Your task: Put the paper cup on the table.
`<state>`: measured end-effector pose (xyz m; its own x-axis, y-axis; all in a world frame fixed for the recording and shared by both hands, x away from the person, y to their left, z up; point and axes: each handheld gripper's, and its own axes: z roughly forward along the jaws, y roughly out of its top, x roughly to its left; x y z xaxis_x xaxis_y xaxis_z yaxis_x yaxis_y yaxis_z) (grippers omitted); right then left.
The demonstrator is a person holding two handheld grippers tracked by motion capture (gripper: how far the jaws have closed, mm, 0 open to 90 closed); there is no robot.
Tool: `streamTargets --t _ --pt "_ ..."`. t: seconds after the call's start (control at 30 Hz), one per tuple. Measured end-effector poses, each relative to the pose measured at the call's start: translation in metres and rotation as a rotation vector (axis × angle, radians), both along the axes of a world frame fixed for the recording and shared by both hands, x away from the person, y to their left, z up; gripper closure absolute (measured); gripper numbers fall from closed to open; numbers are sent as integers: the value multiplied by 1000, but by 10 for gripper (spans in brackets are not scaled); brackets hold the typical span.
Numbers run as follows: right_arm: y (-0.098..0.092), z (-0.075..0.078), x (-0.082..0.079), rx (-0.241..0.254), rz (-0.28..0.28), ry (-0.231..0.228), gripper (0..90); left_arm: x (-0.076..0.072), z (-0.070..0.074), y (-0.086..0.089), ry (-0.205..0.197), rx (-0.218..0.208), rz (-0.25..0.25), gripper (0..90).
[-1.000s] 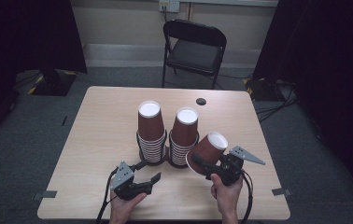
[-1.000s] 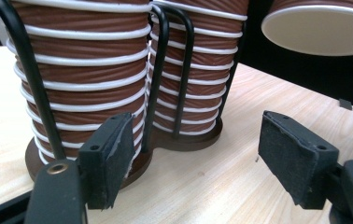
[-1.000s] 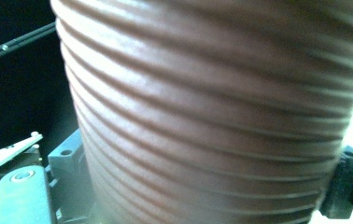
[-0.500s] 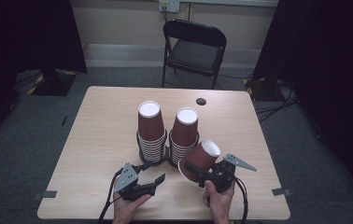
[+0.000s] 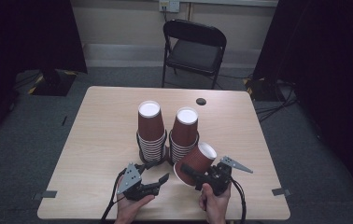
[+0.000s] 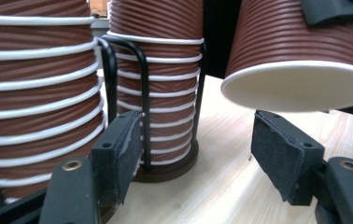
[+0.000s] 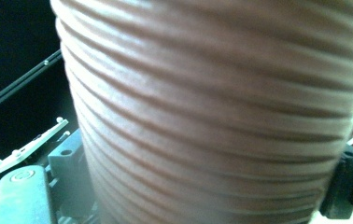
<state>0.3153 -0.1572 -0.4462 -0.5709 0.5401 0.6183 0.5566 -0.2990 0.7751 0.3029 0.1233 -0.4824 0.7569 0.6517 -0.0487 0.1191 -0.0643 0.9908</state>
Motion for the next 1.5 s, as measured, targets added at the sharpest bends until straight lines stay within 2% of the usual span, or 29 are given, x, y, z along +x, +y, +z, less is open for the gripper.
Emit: streamTargets --t 0.1,0.13,0.23,0.33,0.43,0.5,0.6,0.67,0.7,0.77,0.83,0.9,1.0,1.07,1.1,1.2,1.33,1.47,1.5 --pt "4 -2 -1 4 13 13 138 -1 0 -5 -15 -8 -24 351" --pt "6 -4 -1 3 16 14 138 0 0 -6 -18 -15 -28 411" --pt "9 -6 -1 5 13 23 137 1 0 -8 -4 -28 -32 405" --pt "11 -8 0 31 20 30 137 1 0 -9 -23 -31 -26 437" --pt "13 -8 0 53 31 37 137 2 1 -11 -32 -65 -45 453" --pt "14 -9 0 85 52 52 137 2 1 -13 -43 -74 -58 469" --pt "16 -10 1 105 72 66 137 2 0 -15 -45 -85 -68 493" --pt "16 -10 0 116 81 77 137 2 0 -18 -59 -90 -58 505" --pt "17 -10 -1 123 89 84 137 1 -1 -19 -73 -104 -50 537" --pt "18 -10 -1 126 92 87 137 0 -1 -21 -84 -119 -47 542" --pt "22 -11 -2 129 101 99 137 0 -1 -24 -108 -119 -40 598" --pt "25 -11 -2 147 102 107 137 0 -2 -26 -113 -118 -35 614" --pt "29 -11 -2 139 118 117 137 1 -2 -26 -122 -134 -28 639" --pt "31 -12 -2 152 131 125 137 0 -1 -26 -130 -138 -18 652" --pt "33 -13 -1 159 132 139 137 0 0 -26 -145 -137 -1 657" --pt "35 -13 -1 159 148 143 137 0 1 -26 -147 -146 -3 702" --pt "40 -13 -4 149 182 138 135 -2 1 -28 -162 -133 20 751" --pt "39 -12 -5 149 190 126 121 -3 2 -27 -182 -131 10 812" --pt "38 -11 -5 155 189 115 118 -2 1 -27 -175 -135 -1 822"
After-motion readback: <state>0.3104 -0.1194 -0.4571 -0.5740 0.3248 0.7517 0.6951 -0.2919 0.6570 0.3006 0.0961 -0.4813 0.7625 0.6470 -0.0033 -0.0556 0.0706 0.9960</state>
